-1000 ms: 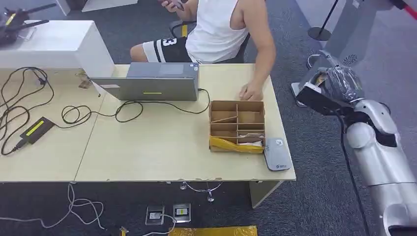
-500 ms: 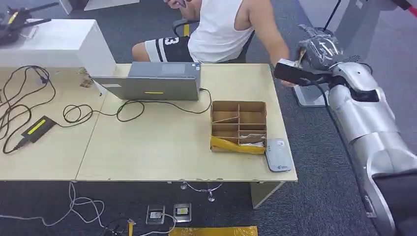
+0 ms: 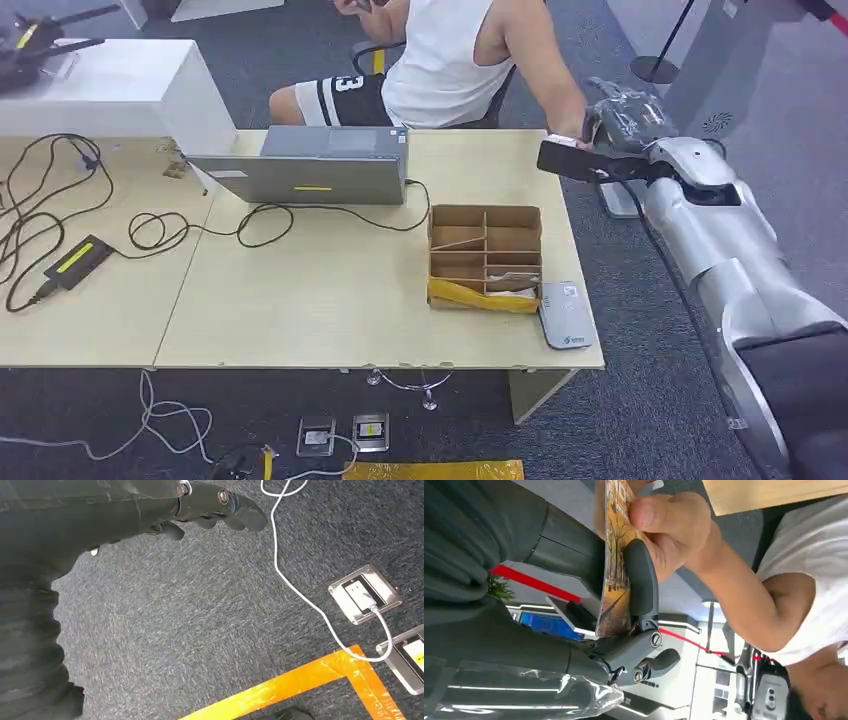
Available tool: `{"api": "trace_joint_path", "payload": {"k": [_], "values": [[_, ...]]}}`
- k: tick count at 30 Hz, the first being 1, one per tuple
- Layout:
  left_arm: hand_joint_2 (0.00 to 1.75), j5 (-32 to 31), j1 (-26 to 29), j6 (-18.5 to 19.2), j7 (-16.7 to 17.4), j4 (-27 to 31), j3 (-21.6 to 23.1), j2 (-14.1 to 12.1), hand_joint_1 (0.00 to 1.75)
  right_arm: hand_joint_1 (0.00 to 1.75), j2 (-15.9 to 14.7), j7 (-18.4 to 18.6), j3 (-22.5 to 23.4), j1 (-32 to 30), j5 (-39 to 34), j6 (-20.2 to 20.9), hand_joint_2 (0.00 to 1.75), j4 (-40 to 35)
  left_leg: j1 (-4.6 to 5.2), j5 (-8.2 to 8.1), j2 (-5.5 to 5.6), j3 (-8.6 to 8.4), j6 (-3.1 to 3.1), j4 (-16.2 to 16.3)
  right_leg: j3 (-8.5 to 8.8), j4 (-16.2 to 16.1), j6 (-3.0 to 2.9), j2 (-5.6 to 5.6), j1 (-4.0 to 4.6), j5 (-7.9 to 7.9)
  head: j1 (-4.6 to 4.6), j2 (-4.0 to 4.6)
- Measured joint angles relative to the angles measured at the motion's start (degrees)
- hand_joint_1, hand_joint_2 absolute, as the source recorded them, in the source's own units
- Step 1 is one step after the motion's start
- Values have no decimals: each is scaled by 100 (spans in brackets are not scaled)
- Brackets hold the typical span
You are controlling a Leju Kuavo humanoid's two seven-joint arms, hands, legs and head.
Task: Pass the card to the sensor for recognition and then transmit it.
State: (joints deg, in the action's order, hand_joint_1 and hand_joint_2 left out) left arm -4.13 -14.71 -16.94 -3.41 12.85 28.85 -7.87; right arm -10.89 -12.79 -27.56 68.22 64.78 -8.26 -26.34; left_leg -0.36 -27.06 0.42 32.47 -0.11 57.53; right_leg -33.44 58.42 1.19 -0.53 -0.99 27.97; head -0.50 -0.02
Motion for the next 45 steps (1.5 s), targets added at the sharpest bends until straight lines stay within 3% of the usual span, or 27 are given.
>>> {"api": "trace_joint_path", "payload": {"k": [3,4,5,8,9,11,12,20,30,33,38,45], "values": [[0,0,0,15,2,0,0,2,0,154,22,0,-41,5,35,-17,175,98,0,0,0,0,0,0,0,0,0,3,0,0,-4,0],[0,7,2,17,2,0,2,2,0,30,26,0,-65,5,61,-33,175,129,0,0,0,0,0,0,0,0,0,4,0,0,0,0],[0,13,4,17,2,0,2,0,0,0,28,0,-92,4,70,-44,175,157,0,0,0,0,0,0,0,0,0,3,0,0,-2,0],[0,46,11,15,2,0,2,2,0,0,46,0,-120,0,79,-98,175,243,0,-1,0,0,0,0,-1,-1,0,5,0,0,0,0],[0,53,13,15,4,0,2,2,0,0,48,0,-138,-2,79,-127,0,265,0,-1,-1,0,0,0,-1,-1,0,6,0,0,-2,2],[0,55,18,15,2,0,2,2,0,0,50,-7,-160,-10,70,-225,0,308,0,-1,-1,0,0,0,-1,-1,0,6,0,0,-2,0],[0,59,20,13,2,0,2,2,0,0,53,-11,-168,-15,50,-301,175,326,0,-1,-1,-1,0,0,-1,-1,0,6,0,0,-2,0],[0,131,46,-22,2,0,2,2,0,0,68,-291,-173,-14,-363,-844,175,394,0,0,-1,0,0,0,0,0,0,6,0,0,-2,0],[0,234,82,-107,2,0,2,11,0,0,171,-1032,105,-8,-1953,-1069,175,194,0,0,-3,-1,0,0,0,0,0,8,0,0,-4,0],[0,269,84,-151,4,0,2,13,0,0,201,-1119,255,-164,-3281,-467,175,-231,-1,0,-4,-3,-1,0,2,0,0,7,1,0,-2,0],[0,291,102,-216,2,-2,2,13,0,0,149,-453,470,-989,-5269,882,175,-1738,-1,-2,-13,-12,-2,1,1,-1,0,20,1,0,-4,0],[0,404,176,-323,-2,-9,0,2,0,0,-65,-53,660,-2295,-5556,1348,175,-3647,-5,-7,-21,-10,-5,0,3,-4,-1,25,5,1,0,2]]}}
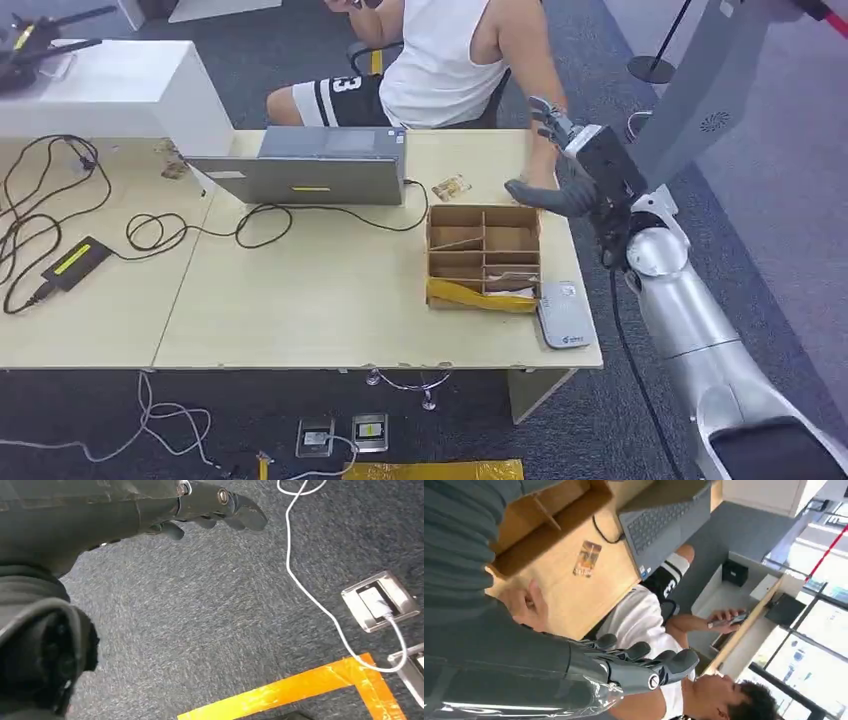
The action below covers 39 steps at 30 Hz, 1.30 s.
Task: Pass the card to the sensor for recognition and then transmit it.
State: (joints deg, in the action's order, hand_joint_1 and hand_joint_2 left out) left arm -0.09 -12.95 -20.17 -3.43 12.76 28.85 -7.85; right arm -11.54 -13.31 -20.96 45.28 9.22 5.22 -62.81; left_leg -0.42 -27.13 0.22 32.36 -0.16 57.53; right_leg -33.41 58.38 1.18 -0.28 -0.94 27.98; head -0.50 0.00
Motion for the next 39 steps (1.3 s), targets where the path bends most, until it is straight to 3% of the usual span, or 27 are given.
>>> {"api": "trace_joint_path", "payload": {"k": [11,15,20,29,31,35,39], "values": [[0,63,12,-31,-15,-2,0,-4,0,0,-162,225,129,-894,253,153,175,-1371,0,0,-2,-1,-1,0,0,0,-1,2,0,-1,-2,-2],[0,63,8,-33,-15,-2,0,-4,0,0,-186,374,162,-1038,511,177,175,-1598,0,0,-4,-3,-1,0,0,0,-1,3,1,-1,-2,-2],[0,2,-1,-24,-15,-2,0,-35,0,0,-214,579,116,-1466,1695,5,175,-1828,0,0,-3,3,0,-1,-1,0,-1,1,0,-1,0,-2],[0,0,-1,-24,-15,-2,0,-37,0,0,-216,586,110,-1487,1780,-19,175,-1830,0,0,-3,2,0,-1,-1,0,-1,1,0,-1,2,-2],[0,-20,-5,-13,-13,-2,0,-57,0,0,-219,639,44,-1709,2771,-317,175,-1835,0,-1,-4,2,-1,-1,-1,-1,-1,3,1,-1,-2,-2],[0,-116,-9,39,4,-2,0,-79,0,0,-267,717,-243,-2153,4063,-693,175,-1673,0,-1,-4,2,-1,-1,-2,0,-1,2,1,0,-2,-2],[0,-216,-19,107,44,-2,0,-83,0,0,-295,752,-317,-2254,4317,-914,175,-1550,0,-1,-4,2,-1,-1,-3,-1,-1,3,1,0,-2,0]]}}
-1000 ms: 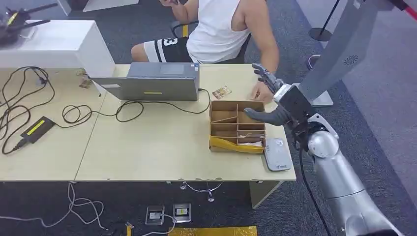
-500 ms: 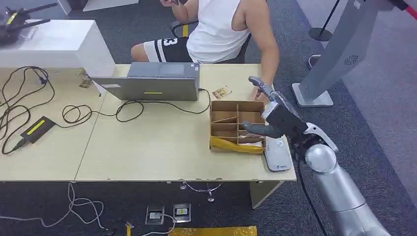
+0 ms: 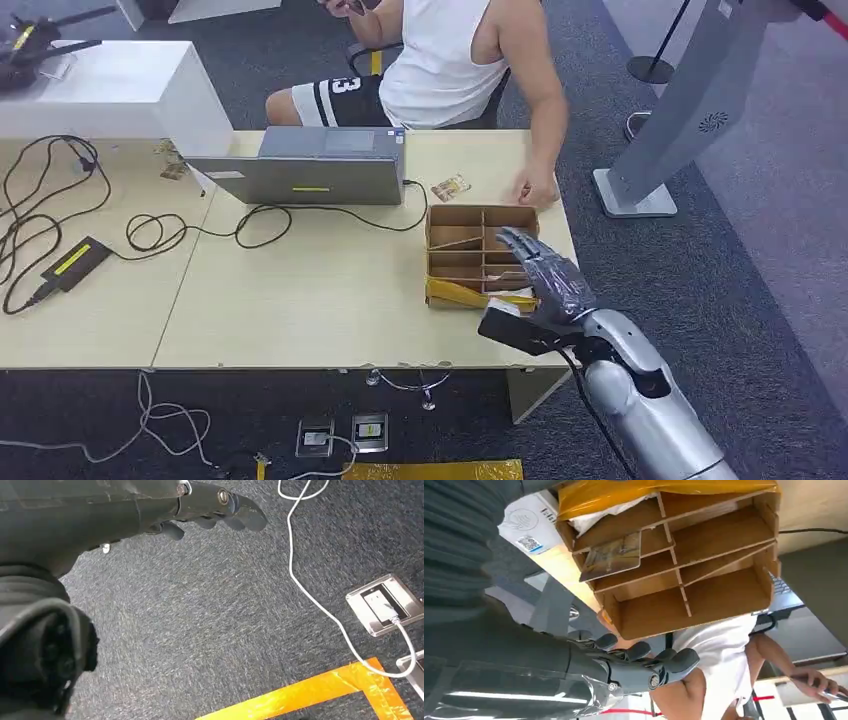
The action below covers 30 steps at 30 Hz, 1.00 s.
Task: Pass the card to the sensor for recognition and then transmit it.
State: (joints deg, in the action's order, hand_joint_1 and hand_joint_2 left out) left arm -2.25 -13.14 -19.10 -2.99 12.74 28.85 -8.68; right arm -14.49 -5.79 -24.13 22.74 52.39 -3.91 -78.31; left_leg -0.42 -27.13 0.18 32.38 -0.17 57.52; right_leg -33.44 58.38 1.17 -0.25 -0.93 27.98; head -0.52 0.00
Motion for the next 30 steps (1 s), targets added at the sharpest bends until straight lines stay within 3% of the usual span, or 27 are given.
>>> {"api": "trace_joint_path", "payload": {"k": [12,30], "values": [[0,-219,-143,171,103,7,0,22,0,0,-9,-42,4,297,887,-824,175,733,0,1,0,1,0,0,1,1,0,-1,0,-1,0,-2],[0,-317,-248,249,181,11,0,55,0,0,120,-216,-7,778,1235,-1132,175,1777,0,1,0,3,-1,0,0,1,0,-2,0,-1,0,-2]]}}
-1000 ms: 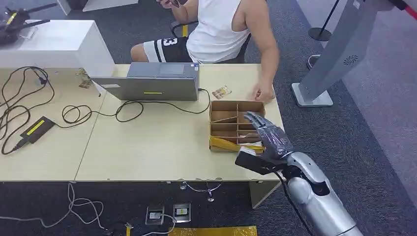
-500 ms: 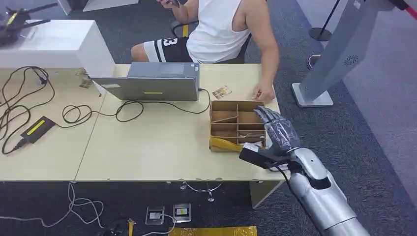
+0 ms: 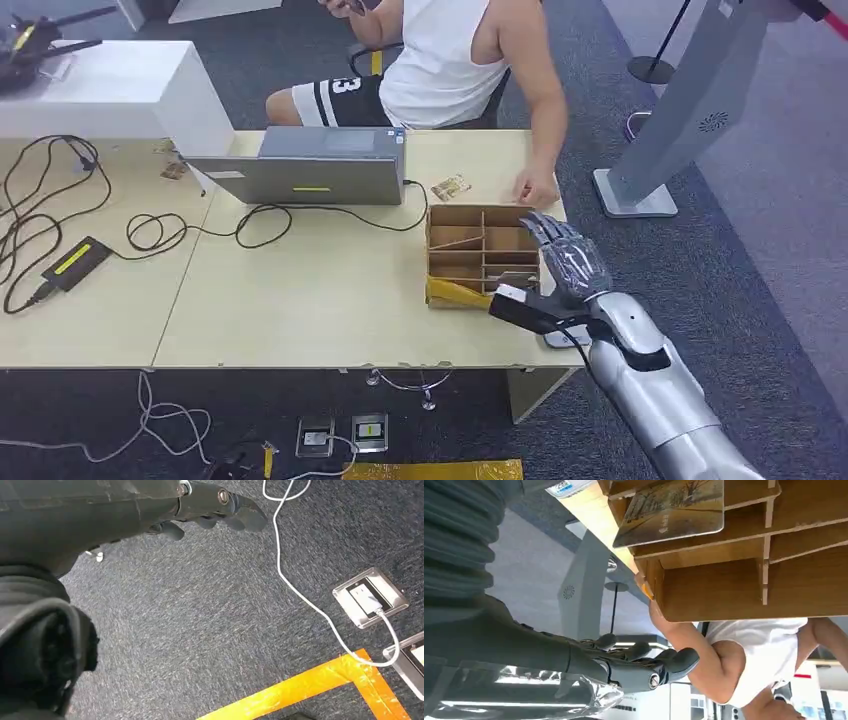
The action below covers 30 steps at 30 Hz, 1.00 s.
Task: Pass the card to the sensor for recognition and then transmit it.
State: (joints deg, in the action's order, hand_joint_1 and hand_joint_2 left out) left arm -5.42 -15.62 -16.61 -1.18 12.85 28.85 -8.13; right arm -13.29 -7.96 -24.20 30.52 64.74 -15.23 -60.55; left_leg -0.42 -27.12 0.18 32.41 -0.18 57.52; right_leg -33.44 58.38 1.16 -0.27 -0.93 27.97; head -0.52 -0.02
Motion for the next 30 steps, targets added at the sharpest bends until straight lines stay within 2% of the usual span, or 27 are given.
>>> {"api": "trace_joint_path", "payload": {"k": [13,14,15,16,17,18,19,21,23,30], "values": [[0,-7,-25,26,0,0,0,11,0,0,63,-81,2,111,-20,30,175,323,0,-1,0,1,0,0,0,0,0,-1,0,0,0,0],[0,-9,-25,33,0,0,0,11,0,17,66,-83,2,114,-24,44,175,337,0,-1,0,1,0,0,0,0,0,-1,0,0,0,0],[0,-11,-25,39,0,0,0,11,0,17,68,-87,2,115,-39,61,175,352,0,-1,0,1,0,0,0,0,0,0,0,0,0,0],[0,-20,-25,42,0,0,0,11,0,37,70,-90,2,116,-46,99,175,367,0,-1,0,0,0,0,0,0,0,0,0,0,0,0],[0,-26,-26,44,0,0,0,11,0,38,74,-94,2,115,-59,129,175,383,0,0,0,0,0,0,0,0,0,0,0,0,0,0],[0,-26,-27,44,0,0,0,11,0,38,76,-98,2,115,-85,175,175,396,0,0,0,0,0,0,0,0,0,0,0,0,0,0],[0,-31,-27,44,0,0,0,11,0,28,79,-103,2,115,-116,217,175,402,0,0,0,0,0,0,0,0,0,0,0,0,0,0],[0,-48,-30,48,0,0,0,11,0,23,85,-116,2,115,-155,273,175,416,0,0,0,-1,0,0,0,0,0,0,0,0,2,0],[0,-61,-36,59,0,0,0,11,0,2,92,-122,2,113,-175,295,175,422,0,0,0,-1,0,0,-1,0,0,0,0,0,0,0],[0,-94,-64,98,2,0,2,11,0,0,116,-131,-13,113,-192,295,175,448,0,0,0,0,0,0,0,0,0,0,0,0,0,0]]}}
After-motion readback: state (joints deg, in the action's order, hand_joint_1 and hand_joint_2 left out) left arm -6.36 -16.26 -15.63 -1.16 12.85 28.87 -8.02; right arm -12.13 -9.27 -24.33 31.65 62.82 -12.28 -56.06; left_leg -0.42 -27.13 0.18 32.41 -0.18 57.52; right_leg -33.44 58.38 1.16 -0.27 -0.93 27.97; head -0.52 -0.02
